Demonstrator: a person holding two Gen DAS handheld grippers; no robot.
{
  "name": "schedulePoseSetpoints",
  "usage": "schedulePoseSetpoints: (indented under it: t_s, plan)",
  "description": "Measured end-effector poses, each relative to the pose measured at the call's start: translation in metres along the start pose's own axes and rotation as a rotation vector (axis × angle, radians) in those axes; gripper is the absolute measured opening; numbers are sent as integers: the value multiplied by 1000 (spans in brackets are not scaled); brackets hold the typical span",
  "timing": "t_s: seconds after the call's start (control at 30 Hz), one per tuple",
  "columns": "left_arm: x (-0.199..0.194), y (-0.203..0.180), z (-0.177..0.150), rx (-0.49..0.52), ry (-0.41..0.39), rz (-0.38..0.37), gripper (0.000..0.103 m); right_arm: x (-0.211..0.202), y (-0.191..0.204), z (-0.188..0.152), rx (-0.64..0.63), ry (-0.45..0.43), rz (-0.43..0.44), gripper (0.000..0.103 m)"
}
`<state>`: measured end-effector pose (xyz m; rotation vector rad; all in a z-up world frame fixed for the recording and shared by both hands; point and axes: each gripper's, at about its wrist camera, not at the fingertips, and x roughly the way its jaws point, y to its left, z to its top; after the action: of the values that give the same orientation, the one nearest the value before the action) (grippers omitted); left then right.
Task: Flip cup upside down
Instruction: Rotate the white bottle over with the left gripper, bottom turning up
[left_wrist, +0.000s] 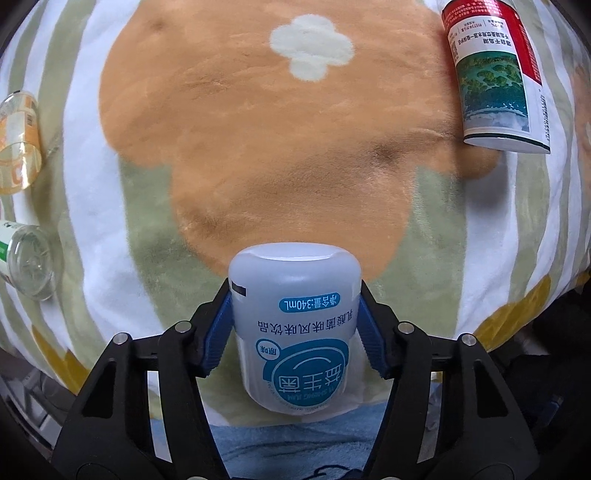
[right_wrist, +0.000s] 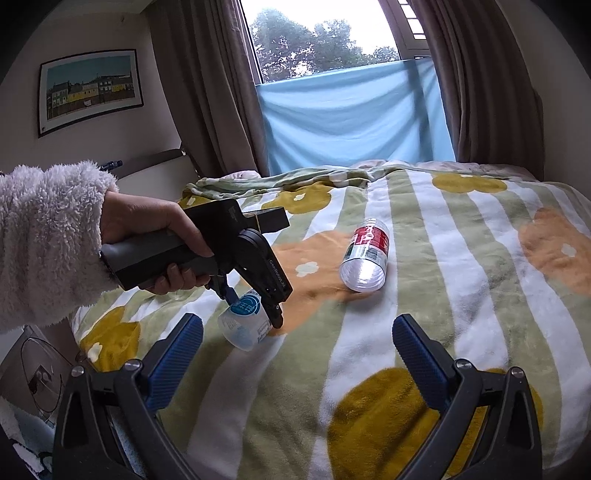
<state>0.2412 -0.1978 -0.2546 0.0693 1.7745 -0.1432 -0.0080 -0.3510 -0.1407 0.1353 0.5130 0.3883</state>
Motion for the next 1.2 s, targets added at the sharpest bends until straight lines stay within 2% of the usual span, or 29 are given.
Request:
schedulePoseSetpoints:
  t_s: [0.1, 0.13, 0.2, 0.23, 0.3, 0.4, 0.47, 0.53, 0.63, 0.7, 0.77, 0.9, 1.0, 1.2]
  plan:
    - [-14, -2, -6, -4, -43, -45, 58, -1, -1, 2, 6, -4, 7, 103]
    - [-21, -1, -11, 0, -80, -48, 58, -2, -2, 3, 6, -8, 7, 103]
    - [-40, -1, -24, 35, -218, -52, 58, -4, -2, 5, 6, -17, 6, 103]
    - [-50, 1, -35, 43, -305, -80, 58, -5, -3, 5, 6, -21, 4, 103]
    - [-64, 9, -60, 45, -500, -186, 58, -6, -5, 5, 12, -27, 3, 103]
    - [-62, 22, -100, -11, -749, -224, 58, -6, -9, 3, 33, -29, 3, 103]
    - [-64, 38, -106, -45, -858, -249, 58, -3, -14, -2, 62, -26, 9, 103]
    - [-48, 33, -111, -62, -946, -260, 58, -1, -17, -5, 85, -19, 14, 103]
    - [-31, 27, -109, -60, -1033, -213, 58, 2, -19, -12, 105, -4, 9, 103]
    - [-30, 25, -107, -46, -1078, -162, 58, 4, -20, -17, 109, 7, 5, 103]
    - [-30, 25, -106, -35, -1082, -137, 58, 6, -22, -22, 112, 21, 0, 103]
    - [-21, 26, -100, -28, -1046, -100, 58, 12, -27, -25, 129, 34, -5, 103]
    - [-19, 26, -98, -12, -1024, -99, 58, 18, -29, -23, 139, 32, -5, 103]
    - [-20, 22, -103, 33, -976, -64, 58, 25, -17, -17, 99, 25, -3, 103]
